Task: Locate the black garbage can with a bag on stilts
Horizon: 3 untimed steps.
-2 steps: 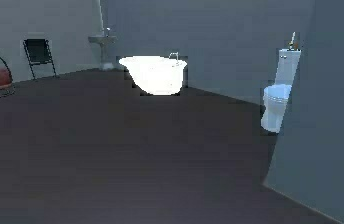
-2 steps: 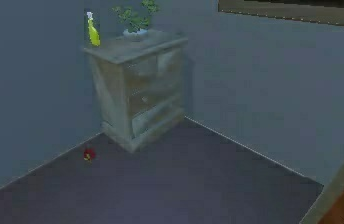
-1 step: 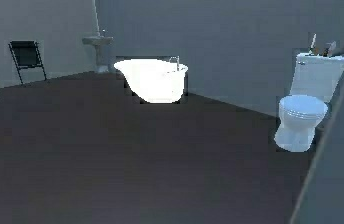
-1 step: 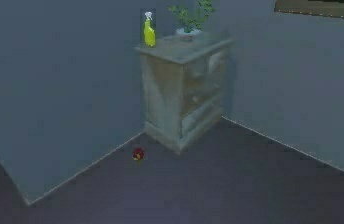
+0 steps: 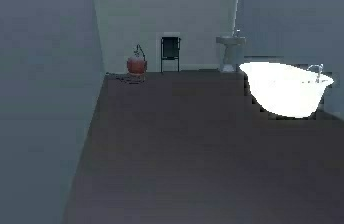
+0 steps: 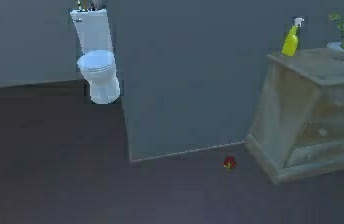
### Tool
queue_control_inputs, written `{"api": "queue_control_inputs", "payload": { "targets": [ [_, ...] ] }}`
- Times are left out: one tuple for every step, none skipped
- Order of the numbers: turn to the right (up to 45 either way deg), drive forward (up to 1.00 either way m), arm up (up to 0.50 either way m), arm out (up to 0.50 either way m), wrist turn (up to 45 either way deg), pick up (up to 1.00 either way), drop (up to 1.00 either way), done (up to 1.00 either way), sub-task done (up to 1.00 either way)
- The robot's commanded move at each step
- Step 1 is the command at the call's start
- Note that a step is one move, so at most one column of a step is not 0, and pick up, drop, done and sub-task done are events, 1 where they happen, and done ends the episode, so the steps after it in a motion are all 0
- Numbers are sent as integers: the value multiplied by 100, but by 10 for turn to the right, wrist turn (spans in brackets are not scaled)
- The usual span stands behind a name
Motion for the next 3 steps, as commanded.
{"api": "queue_control_inputs", "payload": {
  "targets": [
    [0, 100, 0, 0, 0, 0, 0, 0, 0],
    [0, 100, 0, 0, 0, 0, 0, 0, 0],
    [-30, 0, 0, 0, 0, 0, 0, 0, 0]
  ]
}}
